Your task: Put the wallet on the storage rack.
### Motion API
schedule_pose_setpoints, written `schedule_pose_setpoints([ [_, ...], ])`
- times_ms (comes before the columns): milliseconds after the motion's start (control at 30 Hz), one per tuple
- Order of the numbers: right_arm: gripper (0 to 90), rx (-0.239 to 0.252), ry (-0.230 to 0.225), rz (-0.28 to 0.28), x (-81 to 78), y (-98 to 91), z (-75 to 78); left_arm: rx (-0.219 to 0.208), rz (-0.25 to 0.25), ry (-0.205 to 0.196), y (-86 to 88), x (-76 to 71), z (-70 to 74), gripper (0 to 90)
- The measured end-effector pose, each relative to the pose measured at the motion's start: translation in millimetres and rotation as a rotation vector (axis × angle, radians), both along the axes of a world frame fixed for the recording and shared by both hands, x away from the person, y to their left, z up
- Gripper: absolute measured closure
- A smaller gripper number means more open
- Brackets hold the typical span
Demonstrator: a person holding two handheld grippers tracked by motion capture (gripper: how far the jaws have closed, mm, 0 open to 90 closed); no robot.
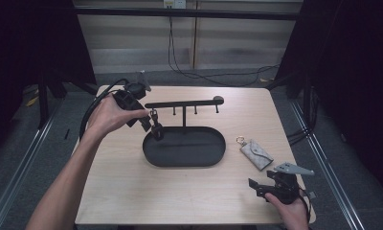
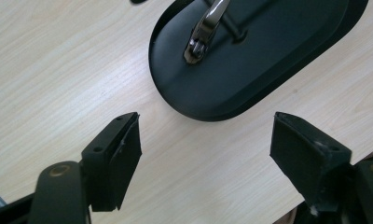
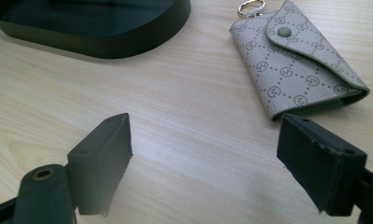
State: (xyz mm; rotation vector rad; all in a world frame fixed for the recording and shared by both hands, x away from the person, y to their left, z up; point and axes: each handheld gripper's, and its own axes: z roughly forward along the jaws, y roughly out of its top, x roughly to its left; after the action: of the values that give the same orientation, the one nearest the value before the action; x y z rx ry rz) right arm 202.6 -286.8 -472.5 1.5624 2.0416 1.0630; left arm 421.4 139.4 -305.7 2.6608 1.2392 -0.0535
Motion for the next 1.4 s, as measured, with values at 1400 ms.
schedule_pose_setpoints([
  [1400,17.6,0.000,-0.007,-0.013,-2.3,-0.8,1.3,-0.294,-0.087,-0.266,71.5,-105.0,-93.3,19.3],
])
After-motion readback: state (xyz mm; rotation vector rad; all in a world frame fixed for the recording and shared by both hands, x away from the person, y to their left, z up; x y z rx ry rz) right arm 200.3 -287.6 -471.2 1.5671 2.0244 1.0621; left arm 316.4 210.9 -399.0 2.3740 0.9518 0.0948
